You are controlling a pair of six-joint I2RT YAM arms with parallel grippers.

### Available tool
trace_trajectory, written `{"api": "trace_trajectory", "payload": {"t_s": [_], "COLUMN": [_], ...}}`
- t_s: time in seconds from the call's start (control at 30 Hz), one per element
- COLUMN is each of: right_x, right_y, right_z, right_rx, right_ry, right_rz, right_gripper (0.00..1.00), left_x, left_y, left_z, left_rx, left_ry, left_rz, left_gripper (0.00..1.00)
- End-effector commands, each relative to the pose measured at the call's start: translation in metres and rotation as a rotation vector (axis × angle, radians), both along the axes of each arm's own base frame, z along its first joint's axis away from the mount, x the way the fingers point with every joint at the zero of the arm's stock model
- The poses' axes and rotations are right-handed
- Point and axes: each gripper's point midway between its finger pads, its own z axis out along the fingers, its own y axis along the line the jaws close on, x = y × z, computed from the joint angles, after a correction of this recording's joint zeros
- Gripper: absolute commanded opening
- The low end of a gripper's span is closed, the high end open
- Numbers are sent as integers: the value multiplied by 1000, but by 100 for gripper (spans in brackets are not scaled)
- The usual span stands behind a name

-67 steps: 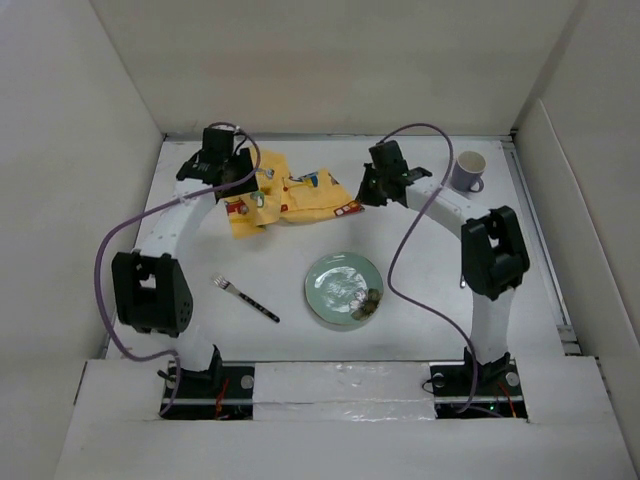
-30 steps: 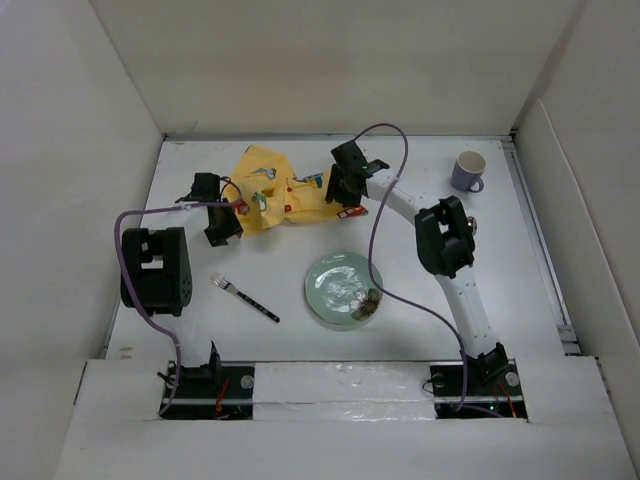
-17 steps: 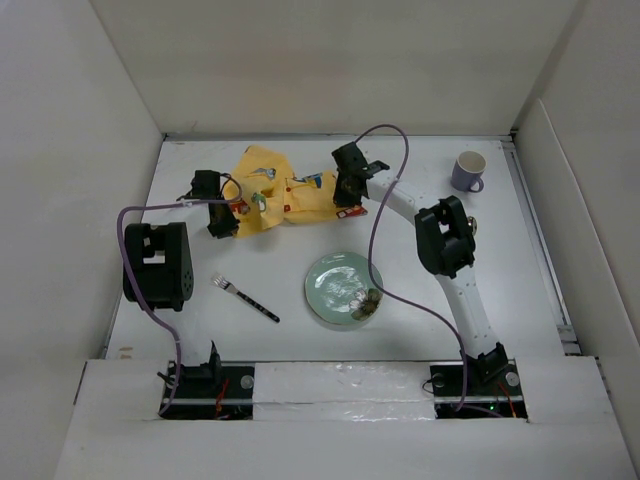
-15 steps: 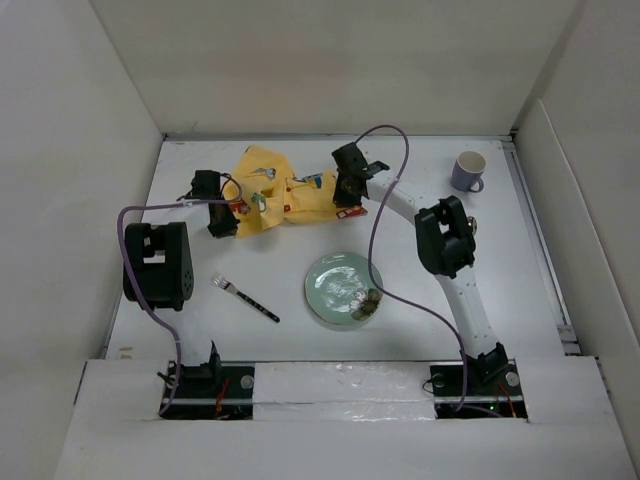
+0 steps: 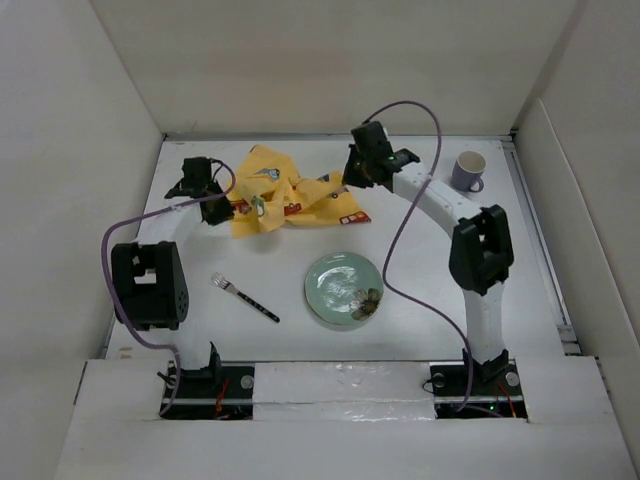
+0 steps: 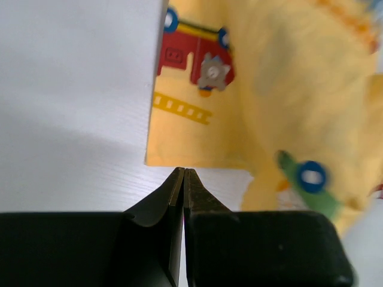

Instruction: Set the dinner table for one person

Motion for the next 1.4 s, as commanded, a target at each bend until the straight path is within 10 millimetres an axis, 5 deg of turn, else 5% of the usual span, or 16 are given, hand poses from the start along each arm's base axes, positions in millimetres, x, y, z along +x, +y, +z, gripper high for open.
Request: {"api": "trace_trajectory", "payload": {"t_s": [0.0,0.13,0.27,0.4,0.67,0.97,1.13,1.37], "right_x": [8,-7,-23,-27,-36,-48,-54,-55], "right_y": [-18,-36,-40,-53,-69,-76,-82,-92], "right_z": [93,109,102,97,93,84,77,86], "right_rx": [83,89,91,91,78,93,91,115], "right_ry": [-211,-222,-203,-190,-176,-153,-138,-156], "right_rz": [1,5,14,-10,-35,-20,-21,-27], "right_gripper": [0,0,0,0,0,0,0,0], "left_x": [15,1,-17,-26,-29,-18,-19,-19], "left_y": [3,-3,-26,-27,-6,-1,0,2], "left_z": [75,47,2,-23,-56,-68,-86,-84], "left_rx": [-13,33,65,74,179,292,299,306], "left_ry": [-186,-92,44,95,179,169,212,206], "left_rz": [7,-44,-150,-156,-104,-37,-34,-24], "left_gripper": [0,0,34,42,47,48,39,0]}}
